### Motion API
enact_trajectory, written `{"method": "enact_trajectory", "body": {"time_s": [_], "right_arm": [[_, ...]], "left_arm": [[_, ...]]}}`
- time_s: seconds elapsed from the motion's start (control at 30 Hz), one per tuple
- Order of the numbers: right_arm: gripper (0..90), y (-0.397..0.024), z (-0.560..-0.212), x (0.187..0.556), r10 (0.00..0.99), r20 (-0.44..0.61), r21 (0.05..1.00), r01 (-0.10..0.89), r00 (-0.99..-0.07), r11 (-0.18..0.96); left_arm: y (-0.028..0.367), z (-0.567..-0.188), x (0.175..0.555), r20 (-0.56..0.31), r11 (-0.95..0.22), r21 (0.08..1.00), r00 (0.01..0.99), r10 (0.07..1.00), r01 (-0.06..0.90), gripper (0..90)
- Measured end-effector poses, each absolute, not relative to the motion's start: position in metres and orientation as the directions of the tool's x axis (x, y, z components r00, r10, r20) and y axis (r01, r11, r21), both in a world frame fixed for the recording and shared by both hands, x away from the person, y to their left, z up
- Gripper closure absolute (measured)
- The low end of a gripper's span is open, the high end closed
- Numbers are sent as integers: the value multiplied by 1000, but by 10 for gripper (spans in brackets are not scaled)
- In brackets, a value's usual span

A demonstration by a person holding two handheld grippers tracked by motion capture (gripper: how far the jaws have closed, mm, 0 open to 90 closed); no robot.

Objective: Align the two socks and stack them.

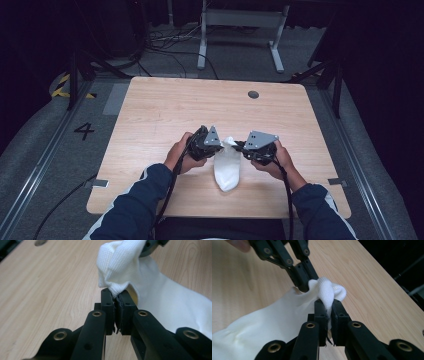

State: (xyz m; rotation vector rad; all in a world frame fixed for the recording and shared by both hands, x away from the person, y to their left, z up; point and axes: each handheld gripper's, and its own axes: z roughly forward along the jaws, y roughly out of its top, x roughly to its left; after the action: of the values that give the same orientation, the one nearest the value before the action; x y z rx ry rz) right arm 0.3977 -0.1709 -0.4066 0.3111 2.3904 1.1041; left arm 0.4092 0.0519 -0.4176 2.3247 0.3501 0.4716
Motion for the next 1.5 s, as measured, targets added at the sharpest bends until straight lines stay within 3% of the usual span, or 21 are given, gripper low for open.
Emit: {"method": "enact_trajectory", "body": {"time_s": [0.2,0.57,0.7,0.8,0.93,1.17,1.5], "right_arm": [[850,-168,-413,374,286,-356,746,-86,-890,661],[847,-159,-433,361,212,-323,700,-82,-922,709],[784,-162,-441,370,266,-289,702,-14,-919,712],[585,-163,-442,370,296,-295,703,4,-909,711],[524,-169,-433,369,322,-296,729,5,-899,684],[531,-171,-427,355,291,-259,750,-2,-921,661],[513,-154,-442,303,123,-147,752,-30,-982,659]], "left_arm": [[50,-429,383,302,-747,662,891,340,60,858],[62,-442,366,262,-779,623,921,287,66,822],[71,-446,365,214,-769,631,931,296,99,724],[81,-443,362,194,-752,647,926,325,129,570],[92,-439,357,183,-739,660,926,331,134,457],[103,-437,335,146,-745,660,956,255,98,445],[102,-450,307,80,-774,630,986,143,61,518]]}}
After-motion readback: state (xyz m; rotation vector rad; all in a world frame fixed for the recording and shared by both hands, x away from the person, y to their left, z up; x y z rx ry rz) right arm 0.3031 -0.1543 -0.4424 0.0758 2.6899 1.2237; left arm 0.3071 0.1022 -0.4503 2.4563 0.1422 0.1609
